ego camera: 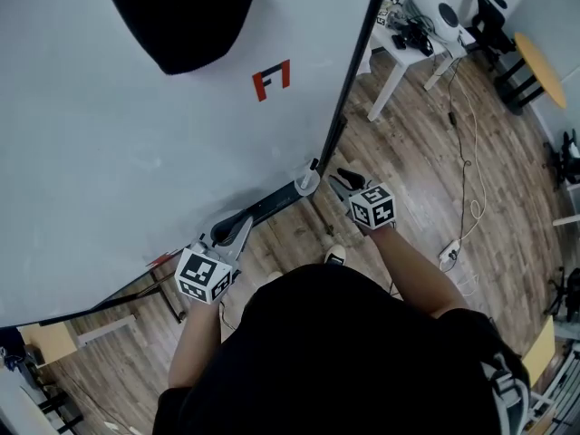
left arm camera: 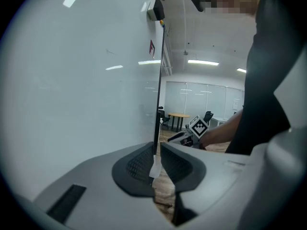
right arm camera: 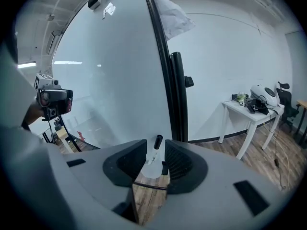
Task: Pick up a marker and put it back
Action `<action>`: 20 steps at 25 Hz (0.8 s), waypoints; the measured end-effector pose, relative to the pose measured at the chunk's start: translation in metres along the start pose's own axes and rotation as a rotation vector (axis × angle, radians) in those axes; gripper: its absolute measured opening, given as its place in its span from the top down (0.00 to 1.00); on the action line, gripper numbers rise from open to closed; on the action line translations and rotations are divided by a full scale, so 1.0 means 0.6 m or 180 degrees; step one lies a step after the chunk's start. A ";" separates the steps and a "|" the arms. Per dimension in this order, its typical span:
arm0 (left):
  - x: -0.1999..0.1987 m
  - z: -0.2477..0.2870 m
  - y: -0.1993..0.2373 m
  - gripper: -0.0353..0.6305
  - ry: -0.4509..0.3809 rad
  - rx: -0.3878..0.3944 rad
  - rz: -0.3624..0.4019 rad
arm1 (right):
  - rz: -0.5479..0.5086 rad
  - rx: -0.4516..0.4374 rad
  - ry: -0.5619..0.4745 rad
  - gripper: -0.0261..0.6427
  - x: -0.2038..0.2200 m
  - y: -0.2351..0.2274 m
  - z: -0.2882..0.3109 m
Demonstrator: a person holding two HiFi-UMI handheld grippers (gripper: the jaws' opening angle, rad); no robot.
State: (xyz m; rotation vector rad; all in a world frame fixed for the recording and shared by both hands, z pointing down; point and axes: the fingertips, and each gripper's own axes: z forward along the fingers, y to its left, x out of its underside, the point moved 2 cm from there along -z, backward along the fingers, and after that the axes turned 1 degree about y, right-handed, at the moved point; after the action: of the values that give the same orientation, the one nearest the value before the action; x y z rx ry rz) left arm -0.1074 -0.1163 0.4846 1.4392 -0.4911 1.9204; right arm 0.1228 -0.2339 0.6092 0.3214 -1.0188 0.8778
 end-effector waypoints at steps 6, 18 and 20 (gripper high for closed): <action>-0.010 0.015 -0.009 0.87 -0.0026 0.0106 0.0058 | 0.0057 0.0014 -0.0117 0.79 -0.009 0.007 -0.038; -0.017 0.031 -0.022 0.87 -0.0019 0.0253 0.0109 | 0.0085 0.0052 -0.0266 0.84 -0.016 0.023 -0.083; -0.017 0.032 -0.023 0.87 -0.0020 0.0263 0.0112 | 0.0069 0.0060 -0.0304 0.87 -0.018 0.027 -0.089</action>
State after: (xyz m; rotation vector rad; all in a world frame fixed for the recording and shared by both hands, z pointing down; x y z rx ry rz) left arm -0.0828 -0.1222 0.4796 1.4983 -0.4473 1.9851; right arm 0.1404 -0.1963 0.5702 0.3715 -1.1046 0.8989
